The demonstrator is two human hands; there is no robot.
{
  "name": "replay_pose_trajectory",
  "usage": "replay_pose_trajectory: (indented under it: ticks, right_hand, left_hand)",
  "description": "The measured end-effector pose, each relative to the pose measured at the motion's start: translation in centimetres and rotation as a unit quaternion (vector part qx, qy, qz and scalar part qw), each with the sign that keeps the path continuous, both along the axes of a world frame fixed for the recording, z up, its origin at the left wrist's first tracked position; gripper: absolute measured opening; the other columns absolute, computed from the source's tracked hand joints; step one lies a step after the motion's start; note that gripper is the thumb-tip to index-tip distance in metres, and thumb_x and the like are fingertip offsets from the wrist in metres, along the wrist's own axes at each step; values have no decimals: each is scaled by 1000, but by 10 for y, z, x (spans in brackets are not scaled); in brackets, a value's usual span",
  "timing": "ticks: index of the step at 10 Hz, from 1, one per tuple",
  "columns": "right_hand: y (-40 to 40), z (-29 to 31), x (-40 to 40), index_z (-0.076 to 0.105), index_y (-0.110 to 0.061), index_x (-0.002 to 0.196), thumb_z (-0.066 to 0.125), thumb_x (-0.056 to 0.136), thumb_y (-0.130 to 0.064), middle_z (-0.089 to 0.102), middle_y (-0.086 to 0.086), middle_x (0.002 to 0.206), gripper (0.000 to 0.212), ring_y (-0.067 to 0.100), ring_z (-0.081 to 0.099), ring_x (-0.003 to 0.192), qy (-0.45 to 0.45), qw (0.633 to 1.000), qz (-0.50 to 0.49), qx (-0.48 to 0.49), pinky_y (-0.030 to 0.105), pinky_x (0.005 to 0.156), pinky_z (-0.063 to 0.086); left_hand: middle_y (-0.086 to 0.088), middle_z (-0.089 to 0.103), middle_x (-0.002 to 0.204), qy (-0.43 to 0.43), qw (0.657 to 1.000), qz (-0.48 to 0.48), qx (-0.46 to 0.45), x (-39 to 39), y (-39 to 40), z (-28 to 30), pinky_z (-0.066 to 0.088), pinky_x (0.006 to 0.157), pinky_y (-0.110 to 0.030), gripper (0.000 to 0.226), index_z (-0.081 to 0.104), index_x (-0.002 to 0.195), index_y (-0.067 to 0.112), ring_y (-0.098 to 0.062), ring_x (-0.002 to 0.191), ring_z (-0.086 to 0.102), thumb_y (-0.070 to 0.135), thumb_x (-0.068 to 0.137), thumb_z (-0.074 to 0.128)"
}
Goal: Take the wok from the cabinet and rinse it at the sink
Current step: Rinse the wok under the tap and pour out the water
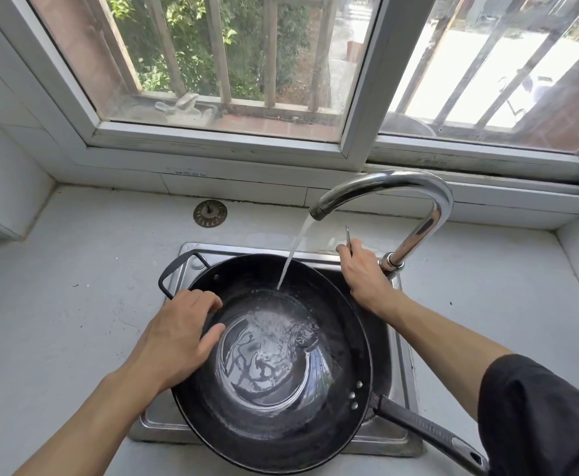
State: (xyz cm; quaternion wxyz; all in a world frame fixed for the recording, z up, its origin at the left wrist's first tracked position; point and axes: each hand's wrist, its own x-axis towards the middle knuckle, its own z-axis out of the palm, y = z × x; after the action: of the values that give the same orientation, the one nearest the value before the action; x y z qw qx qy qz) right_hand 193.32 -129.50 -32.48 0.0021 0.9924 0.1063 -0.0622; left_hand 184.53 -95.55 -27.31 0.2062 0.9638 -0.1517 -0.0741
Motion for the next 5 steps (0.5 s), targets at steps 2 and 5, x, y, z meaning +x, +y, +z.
replay_pose_trajectory:
  ticks: [2, 5]
  right_hand:
    - [1, -2, 1, 52, 4, 113, 58, 56, 25, 47, 24, 105, 61, 37, 51, 73, 0, 1000, -12, 16, 47, 65, 46]
    - [1, 4, 0, 53, 1, 107, 61, 56, 23, 47, 22, 106, 57, 33, 50, 72, 8, 1000, -5, 4, 42, 62, 40]
  left_hand:
    - [11, 57, 97, -4, 1000, 4, 5, -3, 3, 2, 47, 83, -33, 23, 57, 104, 25, -15, 94, 52, 31, 86, 69]
    - [13, 55, 98, 0, 1000, 3, 8, -4, 3, 1, 47, 85, -33, 24, 55, 107, 27, -14, 94, 50, 33, 87, 67]
